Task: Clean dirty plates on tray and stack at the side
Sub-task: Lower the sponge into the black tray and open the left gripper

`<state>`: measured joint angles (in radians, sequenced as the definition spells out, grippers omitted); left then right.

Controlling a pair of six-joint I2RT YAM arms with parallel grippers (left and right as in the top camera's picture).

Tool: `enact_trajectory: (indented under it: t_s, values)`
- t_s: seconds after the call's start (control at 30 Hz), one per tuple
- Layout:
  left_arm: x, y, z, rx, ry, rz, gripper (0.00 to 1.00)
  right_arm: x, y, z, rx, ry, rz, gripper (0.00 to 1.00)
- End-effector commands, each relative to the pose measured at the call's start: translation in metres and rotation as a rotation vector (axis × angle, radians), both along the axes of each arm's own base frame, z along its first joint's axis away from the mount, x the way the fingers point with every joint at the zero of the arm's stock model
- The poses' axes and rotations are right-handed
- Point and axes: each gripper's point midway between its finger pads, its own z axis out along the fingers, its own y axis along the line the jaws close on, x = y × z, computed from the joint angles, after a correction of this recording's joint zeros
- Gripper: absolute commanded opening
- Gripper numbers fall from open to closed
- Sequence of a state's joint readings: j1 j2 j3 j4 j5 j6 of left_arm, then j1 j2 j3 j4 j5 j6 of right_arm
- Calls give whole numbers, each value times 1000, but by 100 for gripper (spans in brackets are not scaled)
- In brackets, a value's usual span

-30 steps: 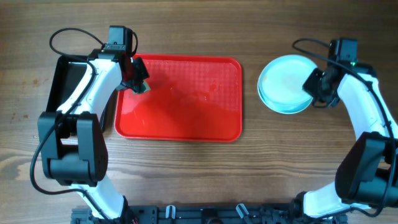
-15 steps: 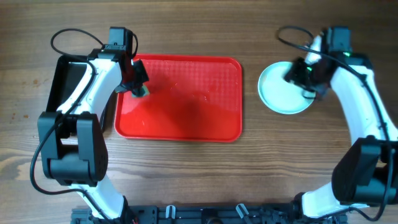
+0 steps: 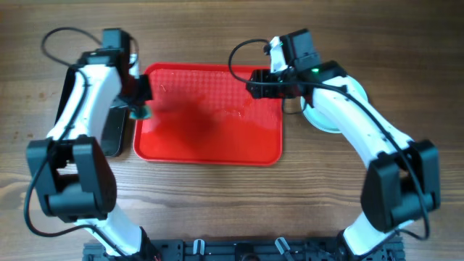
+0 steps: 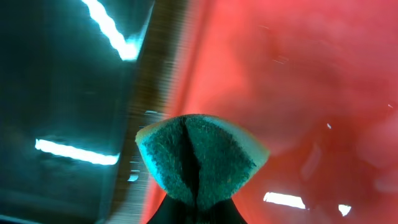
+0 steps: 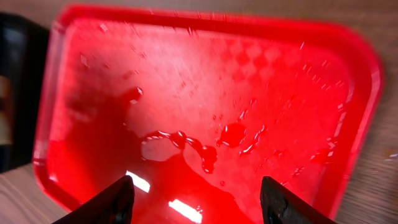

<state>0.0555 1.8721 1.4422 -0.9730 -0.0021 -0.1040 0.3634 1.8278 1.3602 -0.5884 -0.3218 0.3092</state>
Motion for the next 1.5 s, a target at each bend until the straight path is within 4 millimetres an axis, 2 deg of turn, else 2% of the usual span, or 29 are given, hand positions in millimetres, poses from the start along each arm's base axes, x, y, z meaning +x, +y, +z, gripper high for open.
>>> enact_trajectory:
  t_s: [0.0,0.07,0.2,0.47,0.6,0.73,1.0,1.03,1.07,1.1,1.13,1.17,1.2,1.37,1.47]
  values:
    - [3,38,17,16,-49,103,4,2,-1,-29,-39,52,-11,66]
    - [2,53,17,9,-55,185,4,1,-1,-39,-44,73,-15,66]
    - [-1,73,16,3,-63,274,4,5,1,-41,-34,75,-34,66]
    - [14,92,20,16,-141,308,4,5,1,-42,-34,73,-34,66]
    - [15,103,22,78,-154,324,4,5,1,-42,-34,73,-34,67]
    - [19,107,20,85,-165,329,4,5,1,-42,-34,73,-34,67]
    - [19,119,-13,80,-106,353,10,5,1,-42,-34,73,-34,67]
    - [18,121,-15,79,-100,357,13,5,1,-42,-34,73,-34,67]
    - [17,122,-17,78,-94,359,22,5,1,-42,-34,73,-34,67]
    - [16,122,-19,75,-90,360,39,5,1,-42,-34,72,-34,67]
    - [16,122,-19,73,-88,360,66,6,1,-41,-33,72,-34,67]
    - [16,122,-20,73,-87,360,87,5,1,-42,-34,72,-34,67]
    - [16,121,-20,73,-88,359,100,5,1,-42,-34,73,-34,67]
    - [15,121,-11,75,-98,358,100,5,1,-42,-34,73,-34,67]
    - [14,117,16,80,-146,353,100,6,1,-41,-32,69,-34,67]
